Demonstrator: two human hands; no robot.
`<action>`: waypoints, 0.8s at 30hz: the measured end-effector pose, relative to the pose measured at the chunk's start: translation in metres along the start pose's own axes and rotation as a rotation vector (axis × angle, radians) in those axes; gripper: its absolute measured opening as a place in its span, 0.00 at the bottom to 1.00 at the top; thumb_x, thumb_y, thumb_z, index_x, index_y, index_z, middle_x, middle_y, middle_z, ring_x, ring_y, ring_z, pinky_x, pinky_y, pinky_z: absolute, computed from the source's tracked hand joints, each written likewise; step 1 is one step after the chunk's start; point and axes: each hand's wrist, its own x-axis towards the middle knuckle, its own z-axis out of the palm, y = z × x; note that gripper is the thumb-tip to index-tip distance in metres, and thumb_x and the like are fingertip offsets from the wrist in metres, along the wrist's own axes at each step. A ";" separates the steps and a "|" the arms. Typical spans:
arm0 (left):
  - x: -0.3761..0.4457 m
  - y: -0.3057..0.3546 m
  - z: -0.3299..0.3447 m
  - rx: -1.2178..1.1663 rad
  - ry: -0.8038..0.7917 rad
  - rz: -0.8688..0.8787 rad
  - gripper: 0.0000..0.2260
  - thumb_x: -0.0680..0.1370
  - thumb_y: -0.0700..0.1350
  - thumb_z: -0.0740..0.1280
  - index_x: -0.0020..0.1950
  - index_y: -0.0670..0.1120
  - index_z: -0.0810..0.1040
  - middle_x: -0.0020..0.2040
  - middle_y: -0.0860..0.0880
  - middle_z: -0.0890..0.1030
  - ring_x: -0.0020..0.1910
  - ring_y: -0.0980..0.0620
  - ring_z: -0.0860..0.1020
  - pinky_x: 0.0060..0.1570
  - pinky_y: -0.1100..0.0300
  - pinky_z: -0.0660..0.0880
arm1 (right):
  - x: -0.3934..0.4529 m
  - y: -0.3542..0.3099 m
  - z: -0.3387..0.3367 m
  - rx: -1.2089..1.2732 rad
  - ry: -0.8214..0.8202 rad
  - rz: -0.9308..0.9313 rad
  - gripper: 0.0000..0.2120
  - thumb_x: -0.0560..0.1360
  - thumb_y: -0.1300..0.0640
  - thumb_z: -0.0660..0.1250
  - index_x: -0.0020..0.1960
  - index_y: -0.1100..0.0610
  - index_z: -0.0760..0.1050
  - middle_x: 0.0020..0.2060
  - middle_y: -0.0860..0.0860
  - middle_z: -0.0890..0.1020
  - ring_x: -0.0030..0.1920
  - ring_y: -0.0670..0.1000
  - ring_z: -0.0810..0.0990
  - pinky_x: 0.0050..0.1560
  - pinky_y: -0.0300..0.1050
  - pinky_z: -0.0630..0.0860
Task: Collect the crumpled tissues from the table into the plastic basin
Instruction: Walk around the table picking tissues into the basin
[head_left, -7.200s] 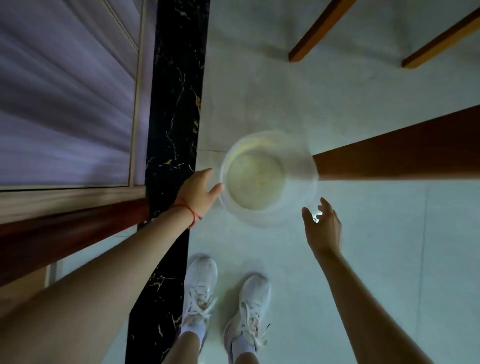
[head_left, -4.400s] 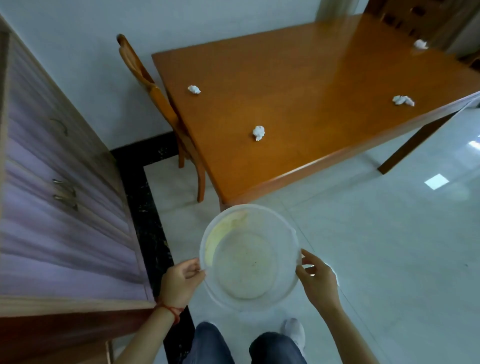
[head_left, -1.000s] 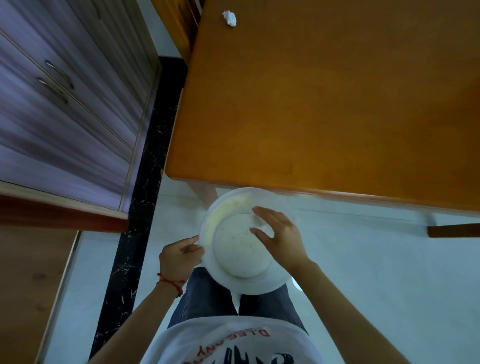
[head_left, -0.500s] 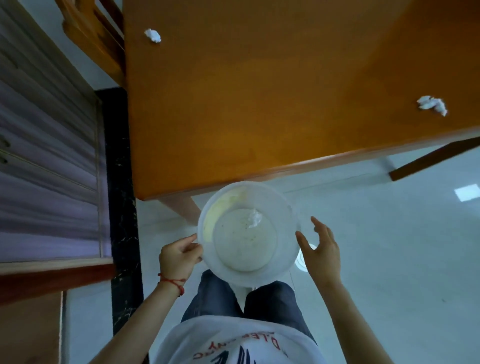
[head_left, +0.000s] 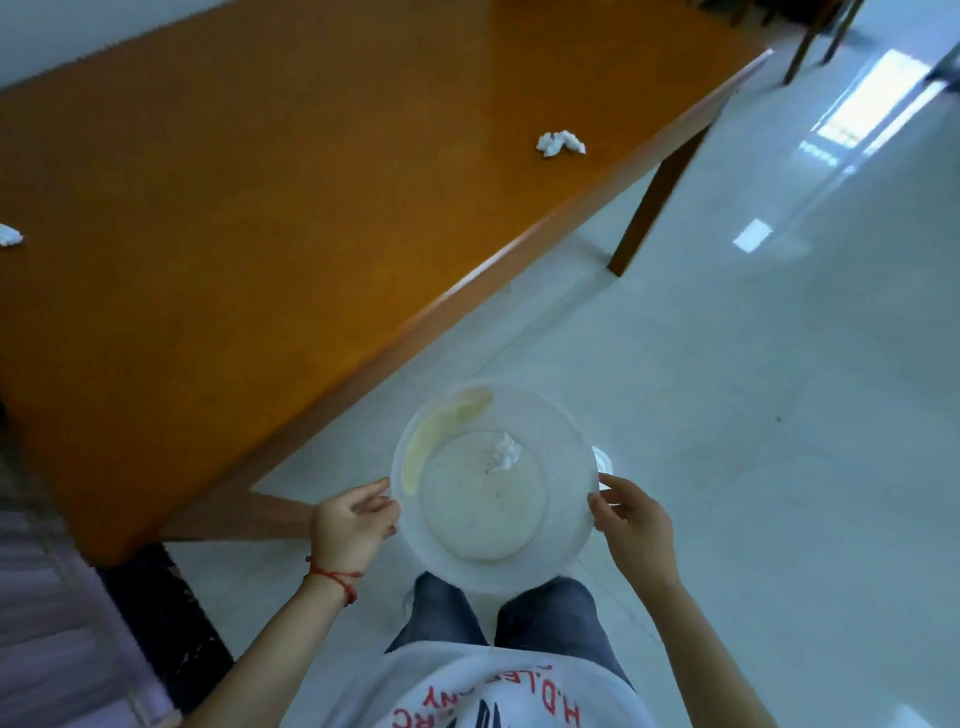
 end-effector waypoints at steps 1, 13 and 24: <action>0.001 0.007 0.013 0.024 -0.018 0.013 0.18 0.69 0.34 0.70 0.58 0.37 0.77 0.31 0.59 0.81 0.32 0.57 0.80 0.32 0.69 0.78 | 0.000 0.007 -0.011 0.027 0.024 0.017 0.12 0.74 0.57 0.65 0.57 0.53 0.76 0.40 0.50 0.83 0.43 0.50 0.82 0.41 0.37 0.73; -0.013 0.083 0.216 0.191 -0.329 0.150 0.17 0.70 0.30 0.67 0.59 0.32 0.74 0.37 0.51 0.77 0.39 0.47 0.76 0.29 0.73 0.75 | 0.011 0.090 -0.161 0.266 0.382 0.186 0.09 0.73 0.58 0.66 0.53 0.52 0.77 0.35 0.45 0.81 0.34 0.41 0.79 0.35 0.25 0.73; 0.001 0.148 0.357 0.299 -0.483 0.231 0.17 0.70 0.30 0.68 0.59 0.33 0.75 0.35 0.49 0.78 0.36 0.52 0.75 0.31 0.71 0.77 | 0.064 0.115 -0.251 0.341 0.565 0.269 0.10 0.73 0.59 0.66 0.54 0.55 0.78 0.35 0.48 0.80 0.32 0.34 0.76 0.33 0.23 0.70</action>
